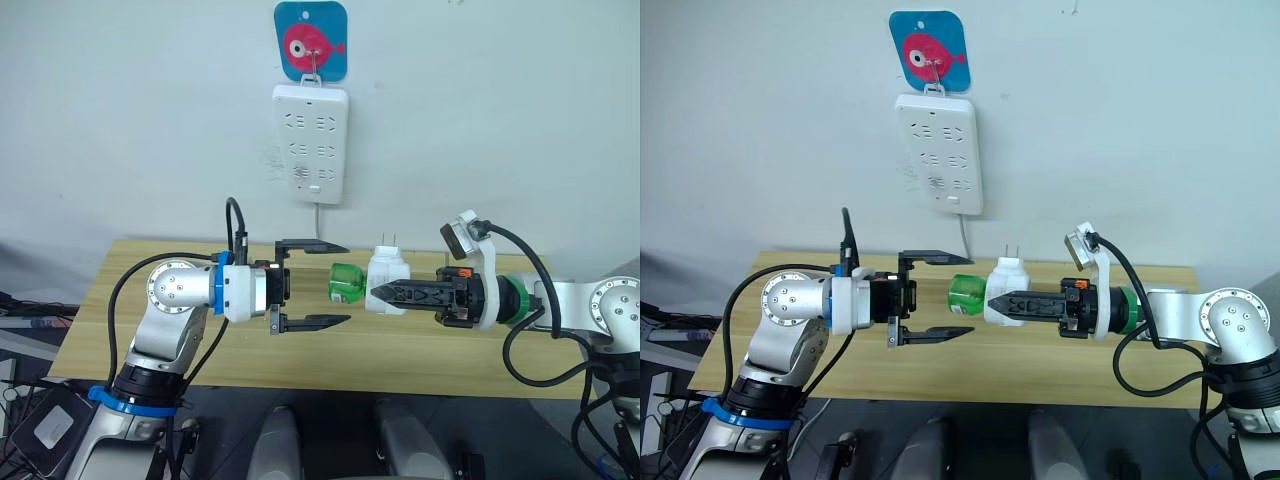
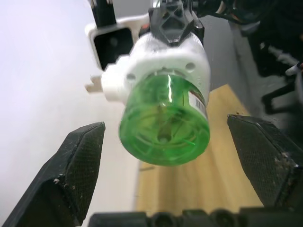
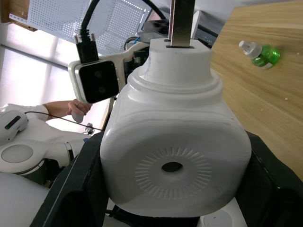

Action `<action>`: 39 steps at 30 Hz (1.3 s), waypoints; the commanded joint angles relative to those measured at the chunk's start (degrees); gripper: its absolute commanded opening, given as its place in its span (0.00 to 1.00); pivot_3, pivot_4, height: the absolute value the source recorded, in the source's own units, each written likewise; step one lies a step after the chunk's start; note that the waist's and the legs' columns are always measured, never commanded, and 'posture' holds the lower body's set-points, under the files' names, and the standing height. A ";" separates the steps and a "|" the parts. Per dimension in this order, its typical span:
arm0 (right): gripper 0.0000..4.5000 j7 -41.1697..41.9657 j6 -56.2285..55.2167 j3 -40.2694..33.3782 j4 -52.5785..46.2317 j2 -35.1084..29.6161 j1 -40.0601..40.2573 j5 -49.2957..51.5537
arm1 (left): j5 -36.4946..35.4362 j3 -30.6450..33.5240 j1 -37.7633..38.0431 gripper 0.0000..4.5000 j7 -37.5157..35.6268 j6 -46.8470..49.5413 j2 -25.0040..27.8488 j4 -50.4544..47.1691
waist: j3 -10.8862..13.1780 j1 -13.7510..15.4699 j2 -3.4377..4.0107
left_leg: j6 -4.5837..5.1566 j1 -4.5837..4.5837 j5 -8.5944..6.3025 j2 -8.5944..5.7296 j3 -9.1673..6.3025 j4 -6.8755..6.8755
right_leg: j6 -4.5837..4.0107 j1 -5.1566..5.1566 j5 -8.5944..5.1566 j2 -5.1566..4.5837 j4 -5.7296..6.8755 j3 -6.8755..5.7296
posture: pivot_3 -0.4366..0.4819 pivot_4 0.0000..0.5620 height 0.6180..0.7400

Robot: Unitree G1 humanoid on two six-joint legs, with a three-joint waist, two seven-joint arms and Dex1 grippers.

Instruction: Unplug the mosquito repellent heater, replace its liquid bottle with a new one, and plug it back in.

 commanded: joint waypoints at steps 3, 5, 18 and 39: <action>0.67 0.35 -0.01 -1.57 -1.10 -0.24 -0.88 1.39 | -1.84 0.89 0.15 0.91 -1.59 -4.21 0.31 1.37 | 0.00 -0.09 0.00 | 0.00 0.01 0.00 0.00 0.00 0.01 | 0.00 0.00 0.00 0.00 0.02 0.00 | 0.30 0.36 0.87; 0.67 0.34 -0.01 -1.62 -1.09 -0.28 -0.86 1.39 | -2.04 0.54 -0.05 0.80 -1.95 -4.05 0.45 1.71 | 0.00 -0.12 0.00 | 0.00 0.01 0.00 0.00 -0.01 0.01 | 0.00 0.00 0.00 0.01 0.05 -0.01 | 0.30 0.36 0.87; 0.67 1.11 0.86 -1.57 -1.56 -0.91 -0.60 1.39 | -26.74 0.08 -9.34 0.49 8.20 56.19 10.62 -3.79 | 0.01 -0.57 -0.01 | 0.00 0.02 0.00 0.00 -0.12 0.04 | 0.02 0.00 -0.01 0.03 0.19 -0.07 | 0.31 0.36 0.87; 0.67 1.14 0.35 -1.17 -1.63 -0.85 -0.58 1.39 | -23.38 0.73 -6.69 0.99 3.39 63.24 15.25 -7.99 | 0.02 -1.40 0.00 | -0.01 0.09 0.01 0.01 -0.06 0.04 | 0.02 -0.03 -0.03 0.02 0.27 -0.01 | 0.31 0.37 0.87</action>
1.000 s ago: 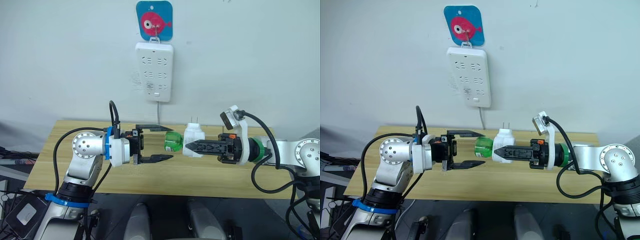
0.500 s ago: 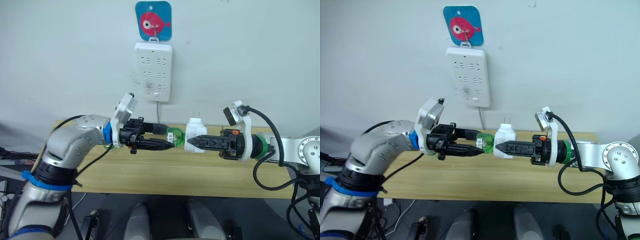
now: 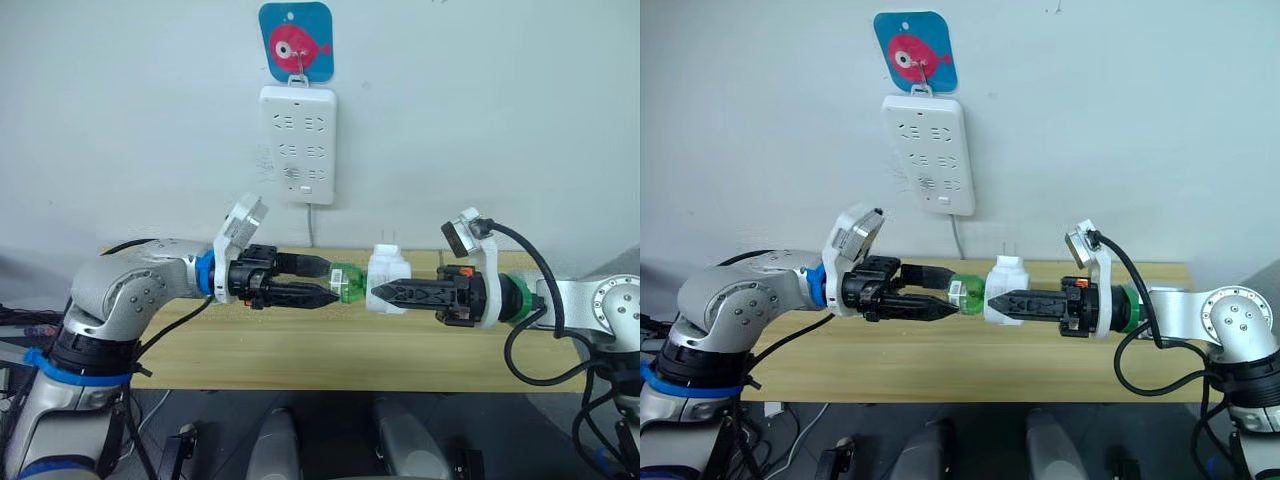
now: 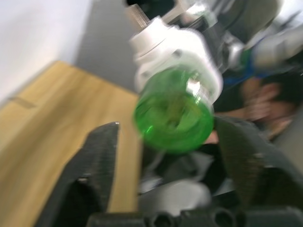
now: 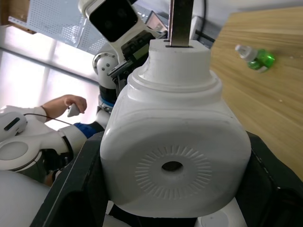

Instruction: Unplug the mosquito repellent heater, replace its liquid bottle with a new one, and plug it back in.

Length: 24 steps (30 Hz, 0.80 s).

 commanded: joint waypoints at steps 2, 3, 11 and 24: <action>0.67 0.50 0.18 -0.98 -1.39 -0.04 -0.67 1.51 | 5.63 -0.83 2.82 1.00 -4.41 -6.38 1.83 -2.54 | 0.00 0.00 0.00 | 0.00 0.00 0.00 0.00 0.02 -0.01 | -0.01 0.00 0.00 0.00 -0.01 0.01 | 0.31 0.37 0.87; 0.67 0.45 0.18 -1.01 -1.31 -0.02 -0.71 1.51 | 7.35 -1.19 3.88 1.00 -4.83 -8.13 2.07 -2.73 | 0.00 -0.01 0.00 | 0.00 0.00 0.00 0.00 0.02 -0.01 | -0.01 0.00 0.00 0.00 -0.02 0.02 | 0.31 0.37 0.87; 0.67 0.36 0.09 -1.12 -1.42 0.01 -0.59 1.51 | 26.04 1.41 8.87 1.00 -1.95 -53.09 -11.73 0.60 | 0.00 1.33 -0.01 | 0.00 -0.04 0.00 -0.02 0.08 0.03 | -0.02 0.00 0.02 -0.04 -0.07 0.05 | 0.31 0.38 0.87; 0.67 0.38 0.09 -1.06 -1.48 0.14 -0.72 1.51 | 26.27 -0.87 7.51 0.87 -6.59 -68.98 -14.47 5.44 | 0.00 1.32 -0.01 | 0.01 -0.03 0.00 -0.02 0.09 0.04 | -0.02 0.00 0.02 -0.02 -0.03 0.05 | 0.31 0.38 0.87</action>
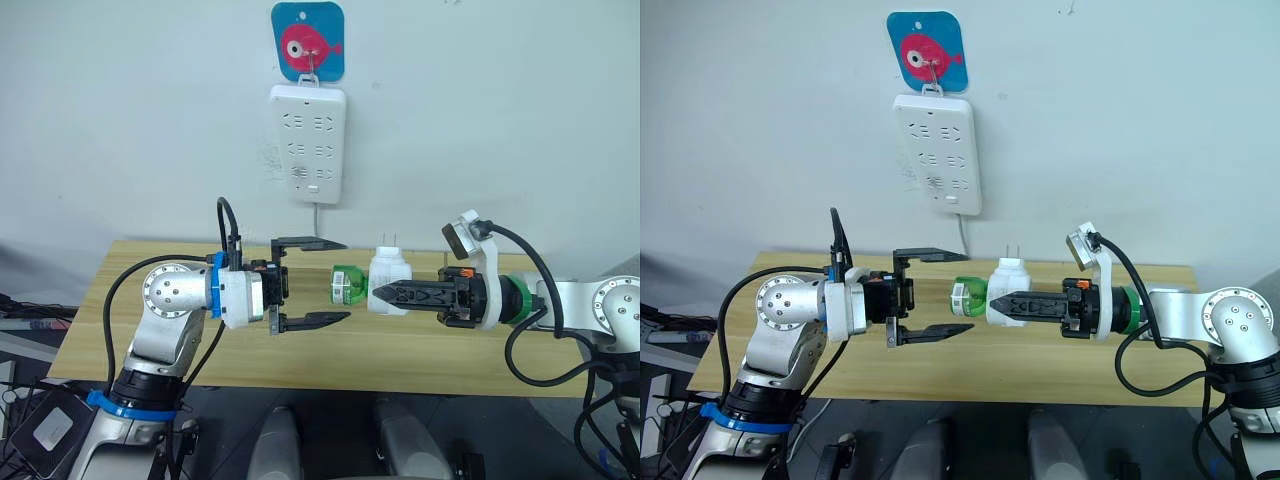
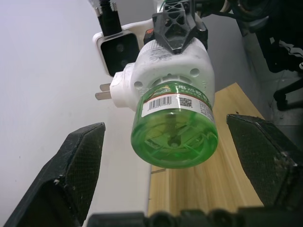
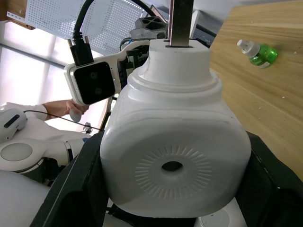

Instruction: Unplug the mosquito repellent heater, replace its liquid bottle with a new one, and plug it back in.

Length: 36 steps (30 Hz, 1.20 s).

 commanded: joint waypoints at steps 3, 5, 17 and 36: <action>0.67 0.21 -0.26 -1.00 -1.63 0.17 -0.65 1.49 | -1.26 -0.45 -1.07 0.67 -1.95 -3.43 -0.30 1.36 | 0.00 -0.02 0.00 | 0.00 0.00 0.00 0.00 -0.01 0.00 | 0.00 0.00 0.00 0.00 0.00 -0.01 | 0.31 0.37 0.87; 0.67 0.12 -0.34 -0.99 -1.69 0.28 -0.68 1.49 | -1.10 -0.63 -1.45 0.54 -2.25 -4.49 -0.47 2.13 | 0.00 -0.04 0.00 | 0.00 0.00 0.00 0.01 -0.02 -0.01 | 0.00 0.00 0.00 0.01 0.01 -0.03 | 0.31 0.37 0.87; 0.67 0.12 -0.15 -1.08 -1.80 0.46 -0.59 1.49 | 2.57 -0.99 -4.57 0.50 -2.77 -19.51 -0.45 7.93 | 0.00 -0.05 0.01 | 0.00 0.00 0.00 0.00 -0.03 0.00 | 0.00 0.00 0.00 0.01 0.01 -0.02 | 0.31 0.36 0.87; 0.67 0.58 0.10 -0.19 -2.76 -1.32 -0.50 1.49 | -44.51 1.71 -22.94 0.50 4.63 87.88 19.68 5.63 | 0.05 -1.45 -0.02 | 0.02 0.01 0.00 0.02 -0.19 -0.04 | 0.30 0.00 -0.18 0.05 0.09 -0.16 | 0.34 0.38 0.87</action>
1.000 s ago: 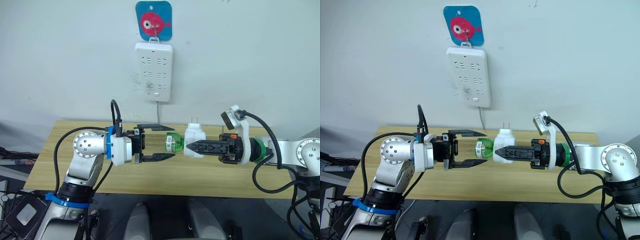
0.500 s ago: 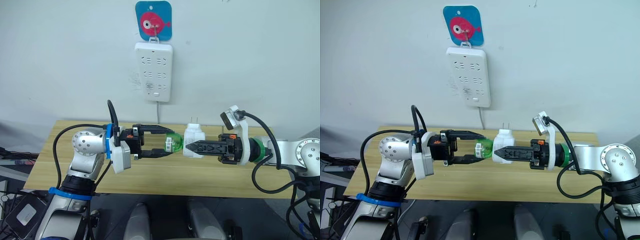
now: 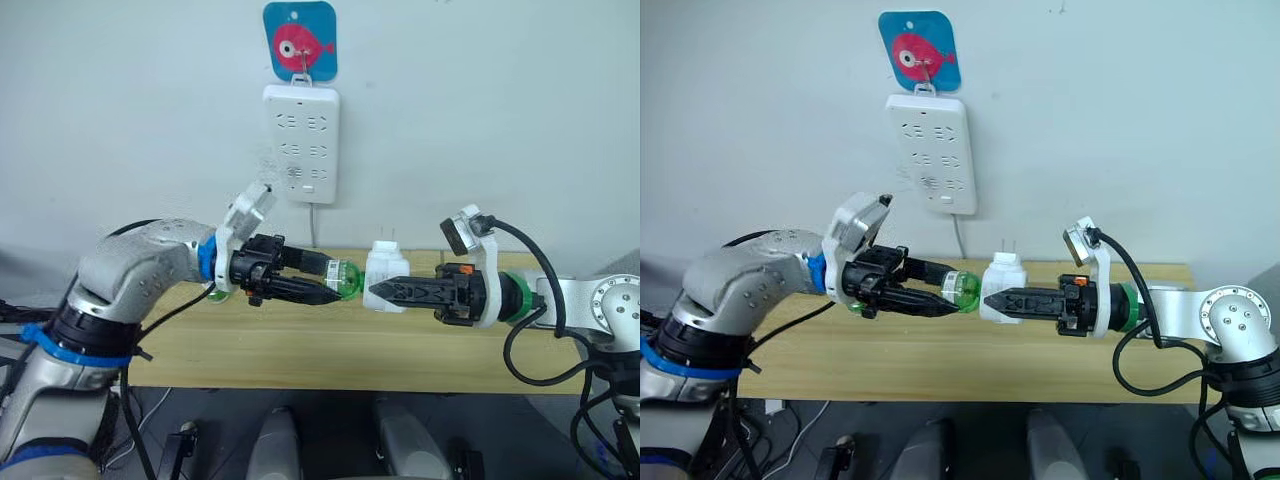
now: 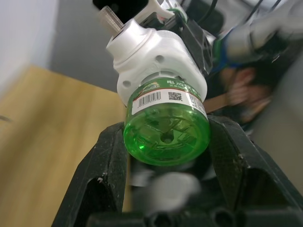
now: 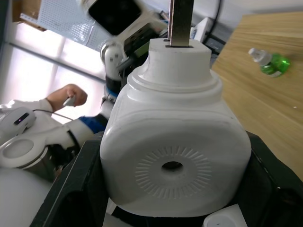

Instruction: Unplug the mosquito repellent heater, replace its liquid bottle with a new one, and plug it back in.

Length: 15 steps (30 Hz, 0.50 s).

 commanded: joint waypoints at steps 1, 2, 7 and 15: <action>0.67 0.09 1.15 -0.43 -0.81 -1.97 0.58 0.29 | -6.20 7.47 -3.78 0.50 3.09 11.59 1.73 6.64 | 0.00 -0.07 0.00 | 0.00 0.00 0.00 0.00 0.00 -0.01 | 0.00 0.00 0.00 0.00 -0.01 0.00 | 0.34 0.38 0.87; 0.67 0.16 1.23 -0.31 -0.91 -2.17 0.58 0.29 | -6.60 7.46 -4.41 0.50 2.95 13.78 2.08 7.68 | 0.00 -0.08 0.00 | 0.00 0.00 0.00 0.01 0.01 -0.03 | -0.01 -0.01 0.00 0.00 -0.02 0.00 | 0.34 0.38 0.87; 0.67 0.22 1.10 0.24 -1.02 -2.72 0.46 0.29 | -5.90 5.17 -4.84 0.50 -1.33 21.26 6.12 8.70 | 0.03 -0.04 0.04 | 0.00 0.00 0.00 0.02 0.02 -0.04 | -0.02 -0.04 0.00 -0.01 -0.01 0.01 | 0.34 0.38 0.87; 0.67 -0.83 -0.35 0.92 -1.41 -3.46 0.93 0.29 | -6.90 6.28 -4.66 0.50 -0.51 30.24 6.73 10.30 | 0.04 0.28 0.02 | -0.01 0.00 0.00 0.01 0.03 -0.02 | -0.02 -0.04 0.00 -0.03 -0.01 0.04 | 0.35 0.39 0.87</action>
